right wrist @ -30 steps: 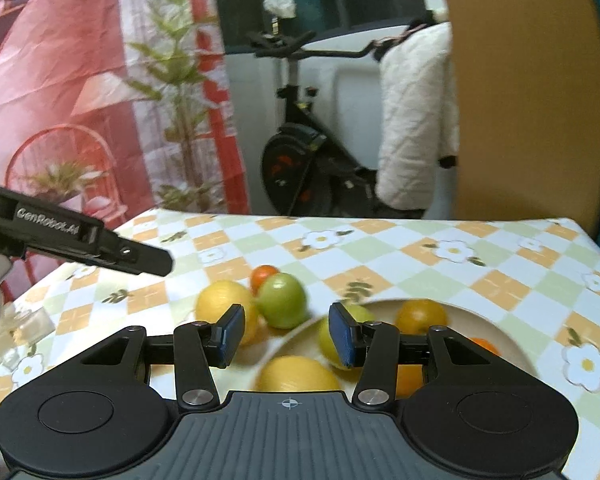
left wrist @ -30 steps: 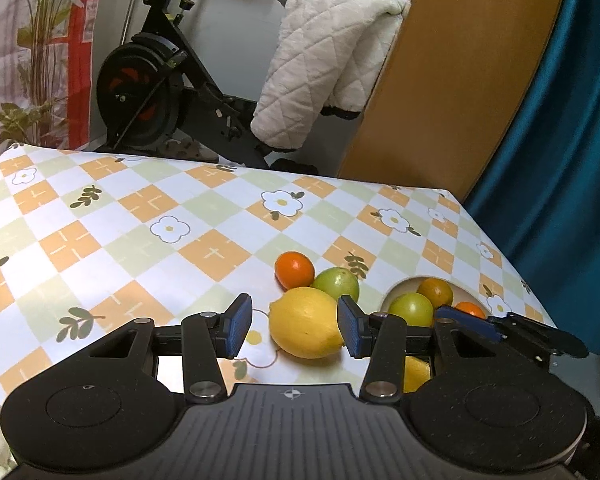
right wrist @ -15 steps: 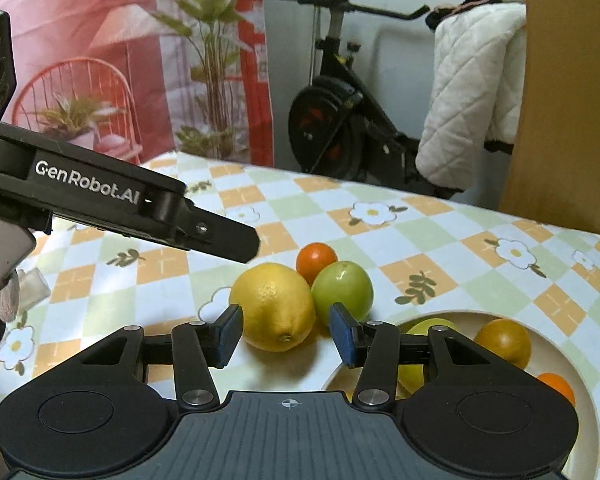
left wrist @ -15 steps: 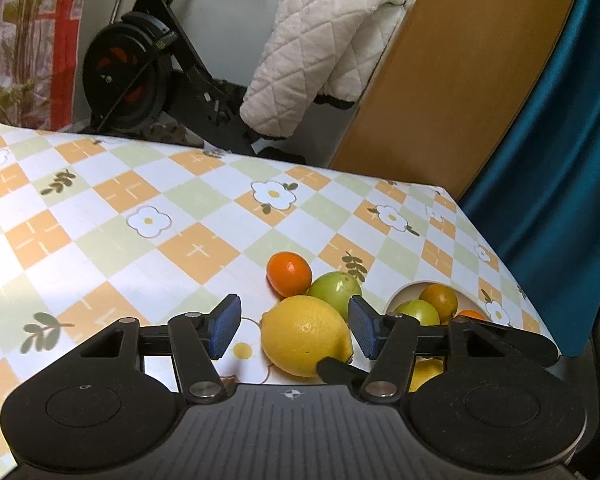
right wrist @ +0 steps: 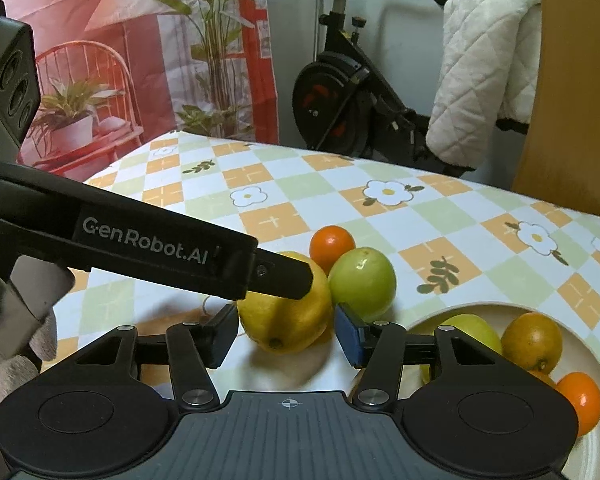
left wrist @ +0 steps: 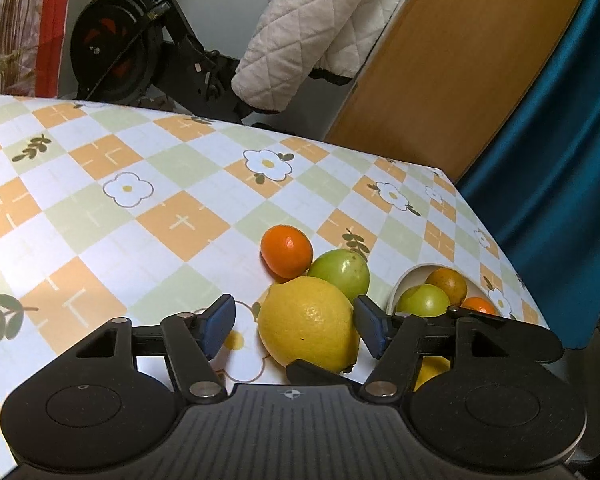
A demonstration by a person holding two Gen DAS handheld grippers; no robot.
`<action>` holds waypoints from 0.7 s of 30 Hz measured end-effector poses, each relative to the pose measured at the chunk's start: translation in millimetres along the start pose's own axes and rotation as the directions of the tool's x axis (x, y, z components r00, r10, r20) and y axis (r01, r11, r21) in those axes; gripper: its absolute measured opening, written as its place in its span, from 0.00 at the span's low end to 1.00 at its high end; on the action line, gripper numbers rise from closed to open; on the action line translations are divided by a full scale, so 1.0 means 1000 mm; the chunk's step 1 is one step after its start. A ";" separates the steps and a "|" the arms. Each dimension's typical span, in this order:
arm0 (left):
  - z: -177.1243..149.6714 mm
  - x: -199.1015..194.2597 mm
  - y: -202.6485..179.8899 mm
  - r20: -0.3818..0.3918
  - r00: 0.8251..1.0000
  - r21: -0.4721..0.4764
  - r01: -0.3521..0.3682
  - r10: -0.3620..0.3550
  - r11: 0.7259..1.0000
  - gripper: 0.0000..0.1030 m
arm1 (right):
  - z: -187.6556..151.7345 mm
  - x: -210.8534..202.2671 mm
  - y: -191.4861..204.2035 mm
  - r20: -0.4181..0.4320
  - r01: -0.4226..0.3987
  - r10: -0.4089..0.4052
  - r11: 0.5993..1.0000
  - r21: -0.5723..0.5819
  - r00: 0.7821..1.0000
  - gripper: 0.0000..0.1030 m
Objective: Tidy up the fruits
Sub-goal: 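Grasp the large lemon between the left and right grippers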
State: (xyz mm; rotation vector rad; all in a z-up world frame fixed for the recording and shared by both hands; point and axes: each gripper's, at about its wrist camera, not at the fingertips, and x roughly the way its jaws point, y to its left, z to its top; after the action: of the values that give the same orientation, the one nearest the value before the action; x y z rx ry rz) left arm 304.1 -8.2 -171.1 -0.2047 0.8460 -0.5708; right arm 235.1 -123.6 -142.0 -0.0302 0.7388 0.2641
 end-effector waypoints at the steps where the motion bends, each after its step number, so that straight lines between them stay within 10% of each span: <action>1: -0.001 0.001 0.000 -0.005 1.000 0.000 0.007 -0.007 1.000 0.66 | 0.000 0.001 0.000 -0.002 0.001 -0.001 1.000 0.004 1.000 0.48; 21: -0.016 -0.001 -0.009 -0.006 1.000 0.025 0.024 -0.024 0.999 0.58 | -0.007 0.002 0.000 -0.008 -0.012 0.013 0.999 0.042 1.000 0.48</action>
State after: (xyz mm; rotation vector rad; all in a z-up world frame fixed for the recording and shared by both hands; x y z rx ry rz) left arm 288.0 -13.8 -177.4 -0.1908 0.8430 -0.6040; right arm 231.7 -123.5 -148.9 0.0128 0.7526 0.2604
